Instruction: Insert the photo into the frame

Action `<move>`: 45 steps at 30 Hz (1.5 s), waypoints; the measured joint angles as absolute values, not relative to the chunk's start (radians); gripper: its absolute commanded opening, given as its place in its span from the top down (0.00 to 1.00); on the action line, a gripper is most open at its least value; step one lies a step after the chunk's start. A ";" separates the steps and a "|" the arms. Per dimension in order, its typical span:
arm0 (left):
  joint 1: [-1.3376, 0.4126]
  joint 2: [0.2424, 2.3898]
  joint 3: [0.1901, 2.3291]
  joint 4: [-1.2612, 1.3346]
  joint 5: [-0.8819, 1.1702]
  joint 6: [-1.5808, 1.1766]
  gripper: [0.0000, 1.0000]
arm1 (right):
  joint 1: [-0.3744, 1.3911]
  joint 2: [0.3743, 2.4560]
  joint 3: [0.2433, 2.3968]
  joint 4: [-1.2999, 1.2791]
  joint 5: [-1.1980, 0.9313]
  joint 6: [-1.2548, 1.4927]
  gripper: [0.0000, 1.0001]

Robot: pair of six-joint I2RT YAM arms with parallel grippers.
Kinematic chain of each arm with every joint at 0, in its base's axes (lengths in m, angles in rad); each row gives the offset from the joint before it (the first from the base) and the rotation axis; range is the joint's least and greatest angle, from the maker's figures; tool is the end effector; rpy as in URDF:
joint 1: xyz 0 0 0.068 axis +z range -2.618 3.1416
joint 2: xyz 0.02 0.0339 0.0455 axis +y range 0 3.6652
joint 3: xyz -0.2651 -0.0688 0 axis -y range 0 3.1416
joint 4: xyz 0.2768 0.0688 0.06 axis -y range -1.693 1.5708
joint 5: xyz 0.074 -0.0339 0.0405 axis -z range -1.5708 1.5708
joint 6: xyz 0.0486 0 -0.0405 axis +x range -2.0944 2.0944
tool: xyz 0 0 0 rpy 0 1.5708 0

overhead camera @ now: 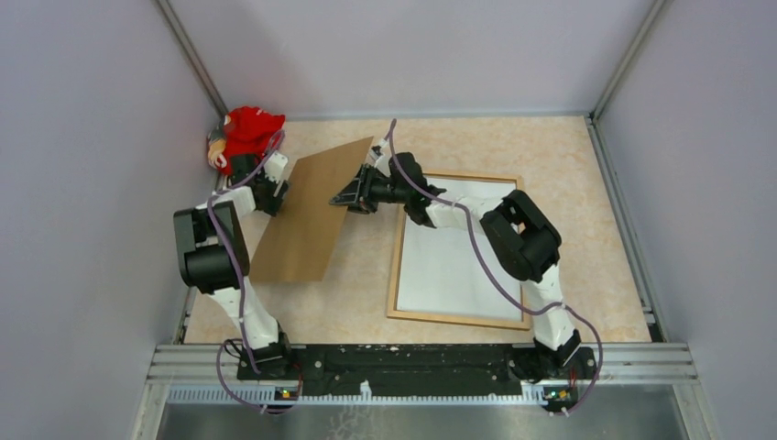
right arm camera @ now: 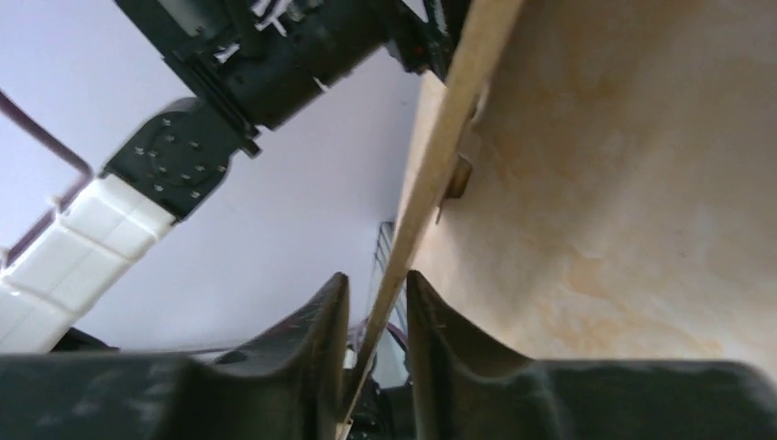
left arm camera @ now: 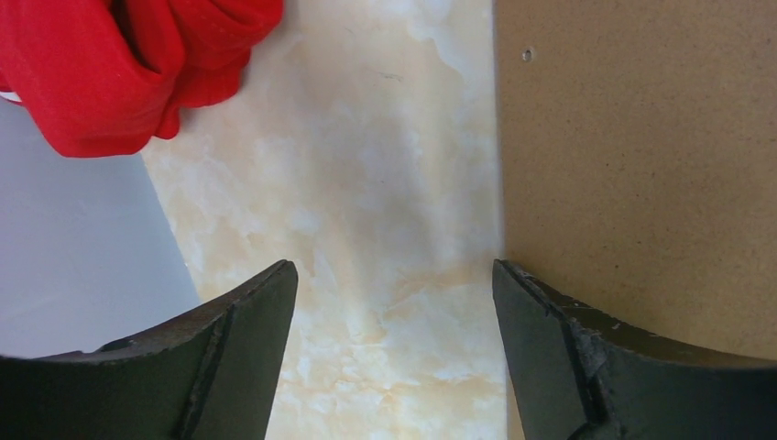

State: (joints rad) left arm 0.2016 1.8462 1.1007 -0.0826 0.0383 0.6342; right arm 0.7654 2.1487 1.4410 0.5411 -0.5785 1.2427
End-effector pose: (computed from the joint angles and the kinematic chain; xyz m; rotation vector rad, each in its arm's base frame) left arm 0.4109 0.0821 0.1346 0.5384 2.3659 0.3410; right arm 0.3618 0.3845 0.1822 -0.0173 2.1696 1.8376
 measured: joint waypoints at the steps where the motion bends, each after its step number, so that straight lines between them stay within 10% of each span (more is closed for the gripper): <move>1: 0.202 1.843 1.102 -0.094 0.049 0.633 0.08 | 0.765 2.137 1.443 0.495 -0.567 1.219 0.89; 3: 0.204 1.833 1.103 -0.117 0.056 0.640 0.01 | 0.764 2.115 1.456 0.393 -0.556 1.187 1.00; 22: 0.055 1.310 1.206 -0.607 0.720 1.008 0.01 | 0.497 2.101 1.901 -0.173 -0.445 1.186 1.00; 45: -0.028 0.979 0.838 -0.421 0.721 1.357 0.06 | 0.489 1.897 1.547 -0.200 -0.373 1.388 1.00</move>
State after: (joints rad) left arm -0.0280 0.9787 0.8375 -0.4206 0.7212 1.3575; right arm 0.4889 1.8965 1.5475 -0.1997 -0.3733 1.3884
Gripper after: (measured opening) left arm 0.969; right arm 0.020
